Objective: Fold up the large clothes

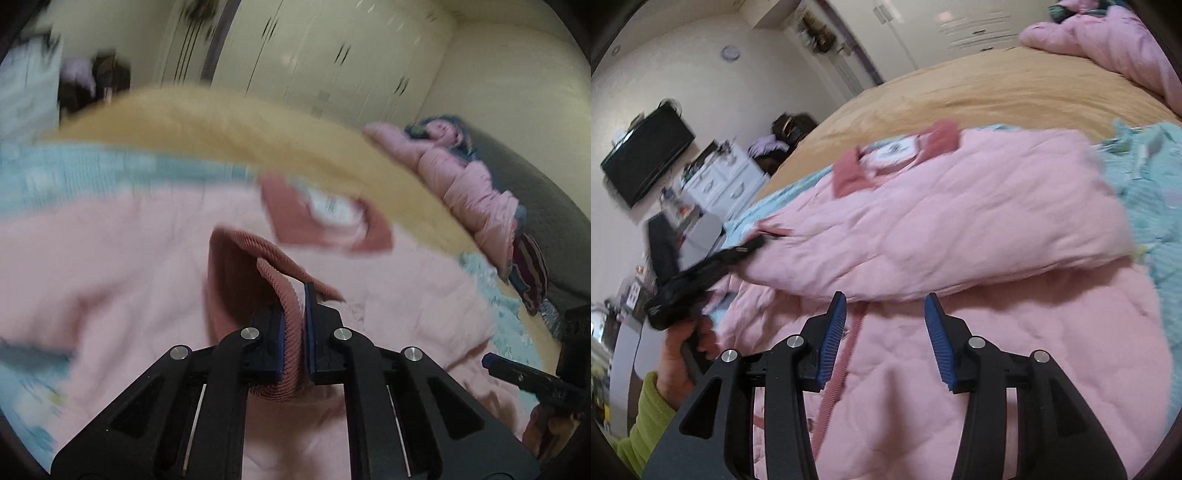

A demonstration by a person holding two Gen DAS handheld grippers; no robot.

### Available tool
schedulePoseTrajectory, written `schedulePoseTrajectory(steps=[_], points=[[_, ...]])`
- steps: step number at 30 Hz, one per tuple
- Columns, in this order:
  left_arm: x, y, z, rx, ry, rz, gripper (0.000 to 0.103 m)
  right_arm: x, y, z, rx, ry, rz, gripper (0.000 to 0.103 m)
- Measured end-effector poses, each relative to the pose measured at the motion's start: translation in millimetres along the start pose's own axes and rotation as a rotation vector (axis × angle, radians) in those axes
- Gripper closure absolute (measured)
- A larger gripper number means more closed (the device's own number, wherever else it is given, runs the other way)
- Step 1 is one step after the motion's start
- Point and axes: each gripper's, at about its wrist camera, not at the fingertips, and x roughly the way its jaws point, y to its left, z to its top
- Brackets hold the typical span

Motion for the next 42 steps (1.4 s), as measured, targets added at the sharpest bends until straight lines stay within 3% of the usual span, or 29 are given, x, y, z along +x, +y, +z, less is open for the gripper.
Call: schedulePoseTrajectory(steps=[2,4,13,18,24,31,39,42], points=[[-18,-9,9,0.069,-0.068,0.037,0.100,-9,-11,6,0.026,-0.035,-0.021,0.060],[-29,-9,13,0.074,-0.102,0.040,0.100,-14,-20,13,0.040,-0.062,-0.051,0.060],[-3,29,2,0.000,-0.007,0.097,0.100,-8,-42,47,0.073,-0.119,-0.157,0.053],[5,33,-4,-0.015,0.023,0.107,0.100,20,-43,73,0.035,-0.085,-0.180,0.051],[8,35,-9,-0.005,0.046,0.132,0.100,54,-63,100,0.032,-0.042,-0.303,0.049],[20,42,-15,-0.026,0.100,0.144,0.100,86,-102,100,0.075,0.074,-0.400,0.048],[42,48,-27,-0.037,0.174,0.159,0.094,97,-126,90,0.127,0.082,-0.383,0.048],[29,47,-23,-0.042,0.150,0.188,0.086,85,-117,88,0.115,0.076,-0.362,0.038]])
